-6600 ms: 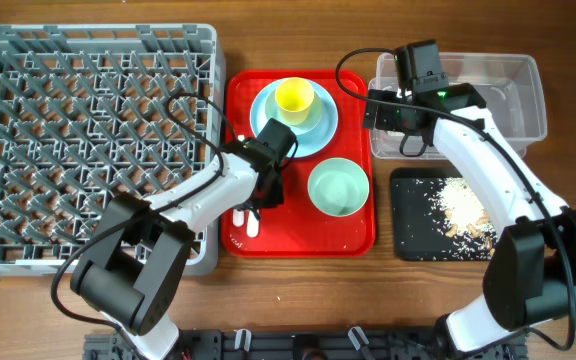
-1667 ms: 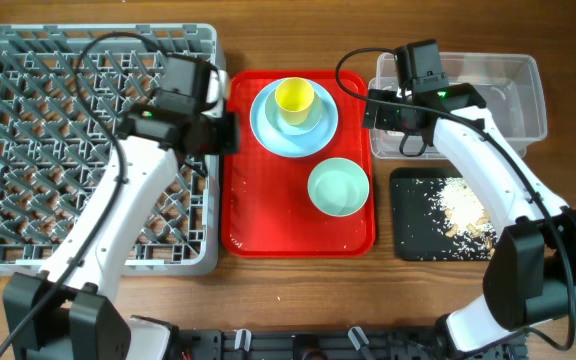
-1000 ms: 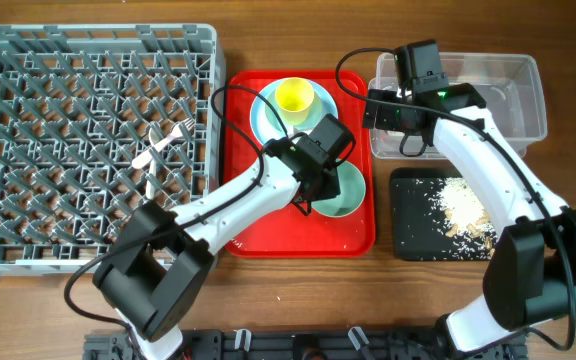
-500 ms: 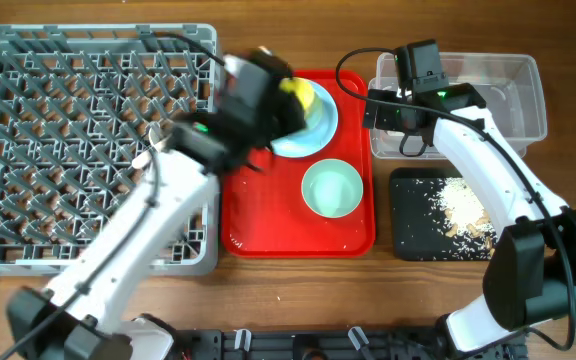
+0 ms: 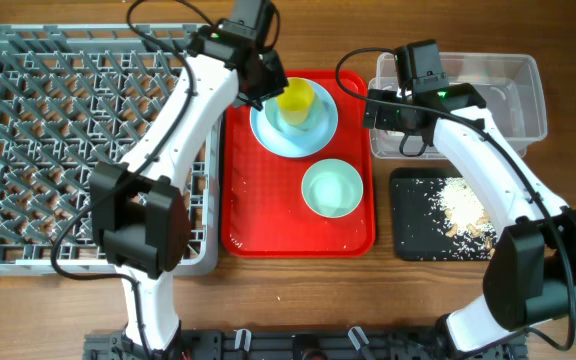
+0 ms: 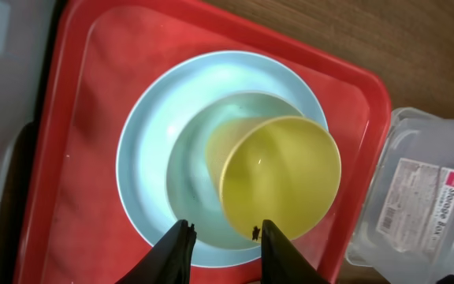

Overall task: Sort waste into correct bins and load items into the dishwasher rack
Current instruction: 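Grasp the yellow cup on the blue plate with left gripper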

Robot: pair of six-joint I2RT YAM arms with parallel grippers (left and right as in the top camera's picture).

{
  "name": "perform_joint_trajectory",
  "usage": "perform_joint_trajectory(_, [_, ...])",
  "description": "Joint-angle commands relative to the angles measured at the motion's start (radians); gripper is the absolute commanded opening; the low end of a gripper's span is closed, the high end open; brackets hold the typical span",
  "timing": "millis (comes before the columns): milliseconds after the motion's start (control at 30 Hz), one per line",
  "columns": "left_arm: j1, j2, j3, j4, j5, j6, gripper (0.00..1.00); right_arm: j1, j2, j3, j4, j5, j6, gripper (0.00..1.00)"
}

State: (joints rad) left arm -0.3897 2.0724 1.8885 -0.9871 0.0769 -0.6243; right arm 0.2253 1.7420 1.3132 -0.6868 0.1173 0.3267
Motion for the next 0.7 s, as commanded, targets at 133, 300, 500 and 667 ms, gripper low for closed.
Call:
perform_joint_trajectory(133, [-0.071, 0.108, 0.015, 0.026, -0.121, 0.018, 0.28, -0.004, 0.011, 0.003, 0.002, 0.017, -0.011, 1.00])
perform_joint_trajectory(300, [-0.069, 0.110, 0.013, 0.029, -0.124, 0.018, 0.22, -0.004, 0.011, 0.003, 0.002, 0.017, -0.012, 1.00])
perform_joint_trajectory(500, [-0.067, 0.114, 0.013, 0.029, -0.154, 0.018, 0.16, -0.004, 0.011, 0.003, 0.002, 0.017, -0.011, 1.00])
perform_joint_trajectory(667, [-0.067, 0.114, 0.013, 0.029, -0.154, 0.018, 0.04, -0.004, 0.011, 0.003, 0.002, 0.017, -0.012, 1.00])
